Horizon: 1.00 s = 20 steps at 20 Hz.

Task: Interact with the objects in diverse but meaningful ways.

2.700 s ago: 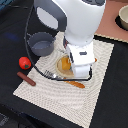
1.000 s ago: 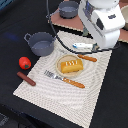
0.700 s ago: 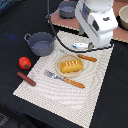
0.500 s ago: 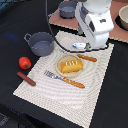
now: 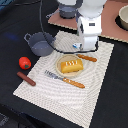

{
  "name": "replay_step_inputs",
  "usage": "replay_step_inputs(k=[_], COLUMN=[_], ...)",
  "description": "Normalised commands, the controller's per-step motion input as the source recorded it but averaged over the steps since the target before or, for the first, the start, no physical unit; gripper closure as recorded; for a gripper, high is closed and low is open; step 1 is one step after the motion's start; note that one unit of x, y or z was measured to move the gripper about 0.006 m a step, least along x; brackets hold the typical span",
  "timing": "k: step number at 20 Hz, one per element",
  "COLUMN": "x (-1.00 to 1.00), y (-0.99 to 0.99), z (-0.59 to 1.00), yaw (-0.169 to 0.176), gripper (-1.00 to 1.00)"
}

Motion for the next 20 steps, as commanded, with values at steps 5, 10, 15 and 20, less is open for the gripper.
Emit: replay_step_inputs(k=[5, 10, 15, 20], x=[0.06, 0.00, -0.16, -0.17], y=[0.36, 0.24, 0.23, 0.23], z=[-0.08, -0.21, -0.34, -0.31], yaw=[0.000, 0.000, 0.000, 0.000], gripper=[-1.00, -1.00, -1.00, -1.00])
